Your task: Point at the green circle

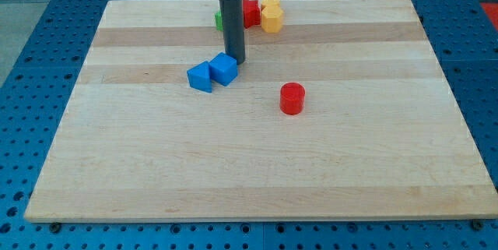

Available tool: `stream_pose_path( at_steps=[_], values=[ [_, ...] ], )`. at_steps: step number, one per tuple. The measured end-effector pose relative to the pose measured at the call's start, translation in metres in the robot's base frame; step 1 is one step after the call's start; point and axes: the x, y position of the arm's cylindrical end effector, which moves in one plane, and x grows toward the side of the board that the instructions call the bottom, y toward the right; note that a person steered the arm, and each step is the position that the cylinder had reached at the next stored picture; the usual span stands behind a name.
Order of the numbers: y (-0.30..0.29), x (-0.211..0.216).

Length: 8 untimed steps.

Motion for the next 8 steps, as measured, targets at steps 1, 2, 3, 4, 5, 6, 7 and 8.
stream_pose_path(
  at_steps=[1,2,3,4,5,6,7,8],
  values=[
    [-0.033,-0.011],
    [-0.079,-0.011],
    [-0.121,0.001],
    [-0.141,0.018],
    [-0.144,0.039],
    [-0.142,0.043],
    [-0.128,0.043],
    [-0.108,0.043]
  ],
)
